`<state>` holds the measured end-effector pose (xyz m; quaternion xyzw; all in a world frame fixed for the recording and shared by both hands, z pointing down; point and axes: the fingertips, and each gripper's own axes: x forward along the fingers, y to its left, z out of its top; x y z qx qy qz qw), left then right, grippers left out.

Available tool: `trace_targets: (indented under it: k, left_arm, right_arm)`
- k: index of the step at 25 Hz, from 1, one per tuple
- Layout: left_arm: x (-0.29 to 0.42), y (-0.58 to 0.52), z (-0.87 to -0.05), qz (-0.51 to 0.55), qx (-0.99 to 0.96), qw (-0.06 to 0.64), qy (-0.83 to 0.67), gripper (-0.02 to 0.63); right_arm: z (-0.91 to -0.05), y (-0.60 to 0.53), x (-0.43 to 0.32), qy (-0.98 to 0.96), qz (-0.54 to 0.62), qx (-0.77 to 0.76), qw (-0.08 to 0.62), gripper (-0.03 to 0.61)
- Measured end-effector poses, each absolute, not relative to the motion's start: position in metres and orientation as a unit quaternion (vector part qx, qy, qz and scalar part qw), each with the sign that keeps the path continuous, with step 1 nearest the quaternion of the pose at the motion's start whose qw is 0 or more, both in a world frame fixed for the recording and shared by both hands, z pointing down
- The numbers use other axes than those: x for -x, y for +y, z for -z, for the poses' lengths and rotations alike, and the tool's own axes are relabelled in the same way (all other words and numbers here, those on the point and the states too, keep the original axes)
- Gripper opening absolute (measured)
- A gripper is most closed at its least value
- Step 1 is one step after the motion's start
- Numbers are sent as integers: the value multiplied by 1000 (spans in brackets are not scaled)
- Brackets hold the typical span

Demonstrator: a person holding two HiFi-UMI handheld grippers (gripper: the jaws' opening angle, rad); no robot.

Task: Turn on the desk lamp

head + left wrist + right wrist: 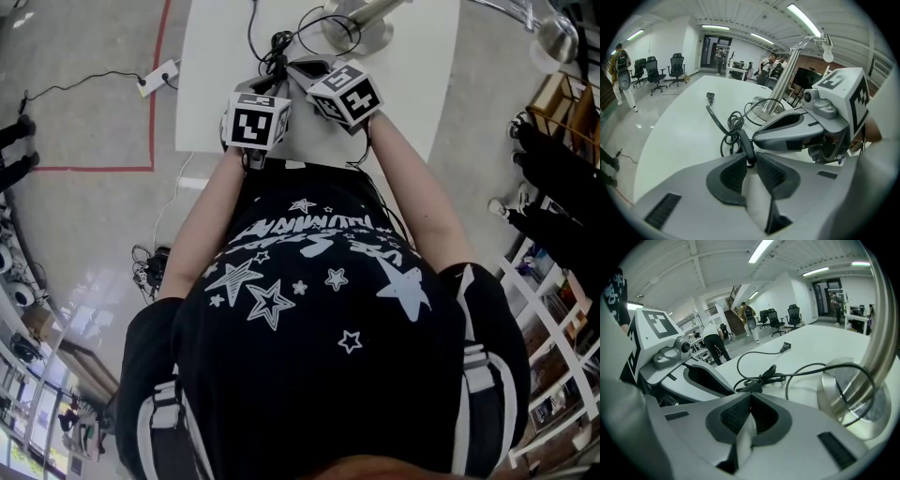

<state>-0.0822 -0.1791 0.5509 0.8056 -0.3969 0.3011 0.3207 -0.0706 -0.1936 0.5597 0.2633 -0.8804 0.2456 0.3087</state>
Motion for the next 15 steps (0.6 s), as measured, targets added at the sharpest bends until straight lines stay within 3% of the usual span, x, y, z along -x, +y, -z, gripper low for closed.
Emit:
trace_targets:
  k: [15]
  left_arm:
    - [81, -180, -551, -307, -811, 323, -379, 78]
  right_arm:
    - [-562, -199, 72, -878, -246, -249, 328, 5]
